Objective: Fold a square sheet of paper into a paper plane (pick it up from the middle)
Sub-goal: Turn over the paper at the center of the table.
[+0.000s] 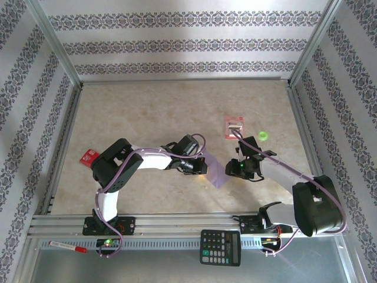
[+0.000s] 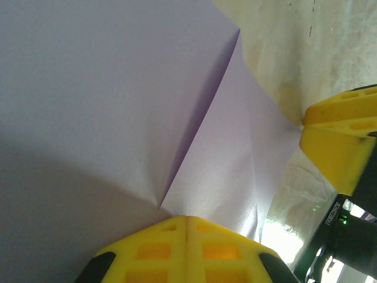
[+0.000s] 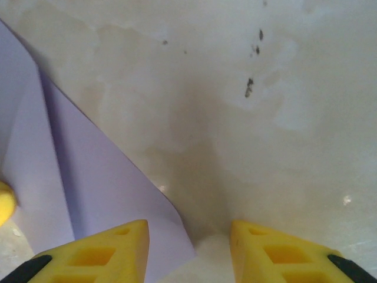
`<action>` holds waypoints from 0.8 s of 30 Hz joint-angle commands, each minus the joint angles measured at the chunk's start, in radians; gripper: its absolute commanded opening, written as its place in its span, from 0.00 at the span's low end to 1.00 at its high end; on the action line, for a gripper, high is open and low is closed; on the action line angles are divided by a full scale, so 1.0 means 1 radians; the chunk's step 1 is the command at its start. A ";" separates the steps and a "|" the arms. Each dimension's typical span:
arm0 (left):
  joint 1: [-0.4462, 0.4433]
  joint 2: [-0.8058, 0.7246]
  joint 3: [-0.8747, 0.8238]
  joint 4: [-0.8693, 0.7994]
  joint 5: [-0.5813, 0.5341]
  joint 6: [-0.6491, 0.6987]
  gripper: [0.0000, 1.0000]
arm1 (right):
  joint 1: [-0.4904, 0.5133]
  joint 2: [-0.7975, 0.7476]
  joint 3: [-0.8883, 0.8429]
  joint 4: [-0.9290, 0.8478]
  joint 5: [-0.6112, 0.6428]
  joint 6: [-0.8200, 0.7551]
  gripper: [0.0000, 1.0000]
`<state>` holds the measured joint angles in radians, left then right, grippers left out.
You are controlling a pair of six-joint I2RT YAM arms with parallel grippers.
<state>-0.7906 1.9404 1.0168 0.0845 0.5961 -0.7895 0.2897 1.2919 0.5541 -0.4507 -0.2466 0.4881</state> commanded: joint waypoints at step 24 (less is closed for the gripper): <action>0.027 0.012 0.001 0.021 0.029 0.036 0.00 | 0.005 0.078 0.091 -0.093 0.001 -0.058 0.31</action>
<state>-0.7769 1.9404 1.0168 0.0853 0.6029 -0.7750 0.2905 1.3602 0.6182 -0.5072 -0.2909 0.4446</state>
